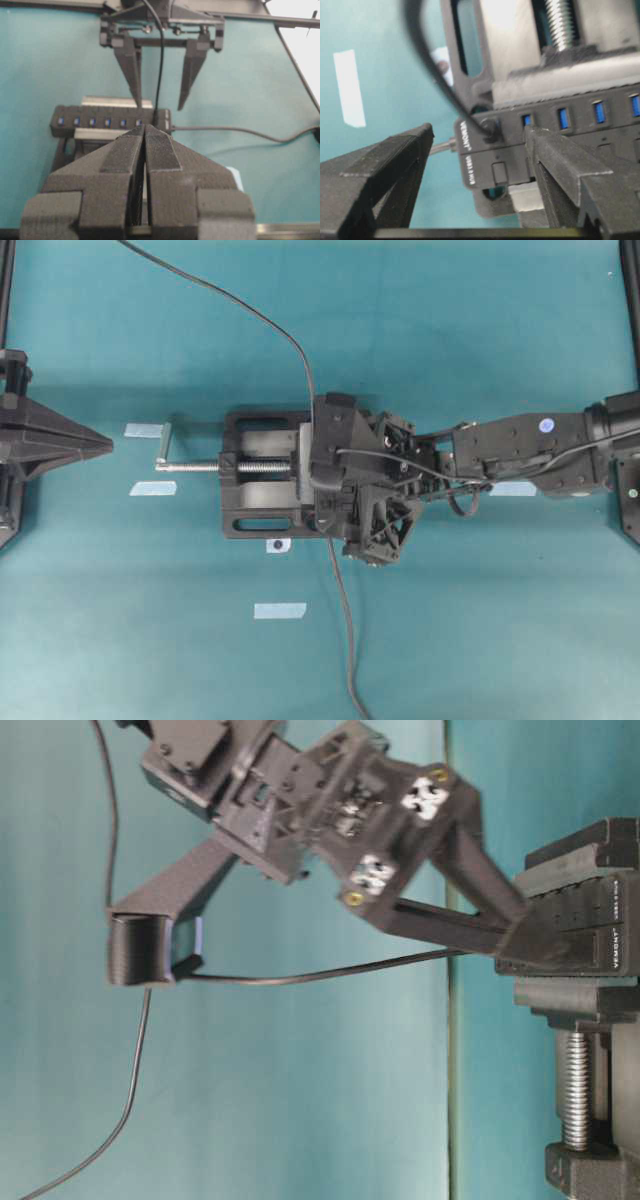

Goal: Insert the USB into the front port of the fixed hub.
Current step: 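Open the right gripper and release the inserted plug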

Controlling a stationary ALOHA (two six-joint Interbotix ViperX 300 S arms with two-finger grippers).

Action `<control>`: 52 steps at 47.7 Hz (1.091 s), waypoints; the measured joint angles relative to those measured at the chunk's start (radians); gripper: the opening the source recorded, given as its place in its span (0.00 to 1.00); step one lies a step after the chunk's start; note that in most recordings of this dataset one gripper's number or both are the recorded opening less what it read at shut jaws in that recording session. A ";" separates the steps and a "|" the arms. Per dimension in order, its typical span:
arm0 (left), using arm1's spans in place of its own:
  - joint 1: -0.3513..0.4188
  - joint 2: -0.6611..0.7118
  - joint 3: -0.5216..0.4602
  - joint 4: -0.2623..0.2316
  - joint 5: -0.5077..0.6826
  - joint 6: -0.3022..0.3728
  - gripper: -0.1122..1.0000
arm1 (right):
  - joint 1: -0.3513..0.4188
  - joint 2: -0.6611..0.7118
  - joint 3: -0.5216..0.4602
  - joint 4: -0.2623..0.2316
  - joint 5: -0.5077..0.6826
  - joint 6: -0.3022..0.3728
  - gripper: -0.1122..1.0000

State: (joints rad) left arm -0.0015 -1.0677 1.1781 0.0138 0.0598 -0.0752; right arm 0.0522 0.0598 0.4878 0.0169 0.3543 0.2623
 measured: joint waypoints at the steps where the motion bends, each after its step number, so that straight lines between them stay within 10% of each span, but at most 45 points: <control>1: 0.000 0.000 -0.002 -0.002 0.000 0.002 0.10 | 0.000 -0.002 0.000 0.000 0.000 0.002 0.82; 52: 0.000 -0.041 0.006 0.000 0.002 0.002 0.10 | 0.000 -0.118 0.069 0.000 -0.005 0.002 0.82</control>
State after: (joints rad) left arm -0.0015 -1.1091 1.1842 0.0138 0.0614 -0.0736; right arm 0.0522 -0.0583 0.5568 0.0169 0.3497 0.2638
